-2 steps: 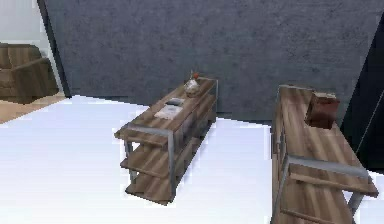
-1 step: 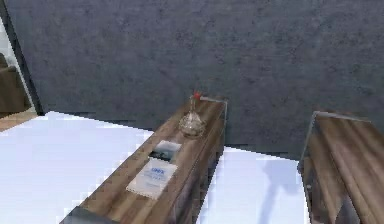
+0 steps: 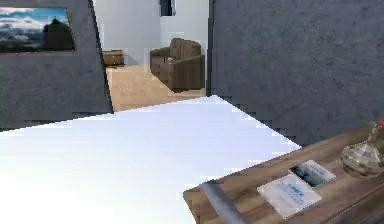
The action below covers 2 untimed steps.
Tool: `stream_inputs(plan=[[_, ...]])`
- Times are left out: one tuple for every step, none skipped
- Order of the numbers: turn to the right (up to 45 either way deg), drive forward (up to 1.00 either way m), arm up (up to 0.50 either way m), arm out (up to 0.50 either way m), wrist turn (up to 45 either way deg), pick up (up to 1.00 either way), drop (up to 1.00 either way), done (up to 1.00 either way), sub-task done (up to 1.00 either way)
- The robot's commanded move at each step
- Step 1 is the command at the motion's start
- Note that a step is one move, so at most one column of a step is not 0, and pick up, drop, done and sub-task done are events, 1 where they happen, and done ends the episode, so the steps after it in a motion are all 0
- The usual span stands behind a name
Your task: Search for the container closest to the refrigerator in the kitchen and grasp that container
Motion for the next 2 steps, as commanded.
stream_inputs(plan=[[-42.0, 0.0, 0.0, 0.0, 0.0, 0.0, 0.0, 0.0, 0.0], [45.0, 0.0, 0.0, 0.0, 0.0, 0.0, 0.0, 0.0, 0.0]])
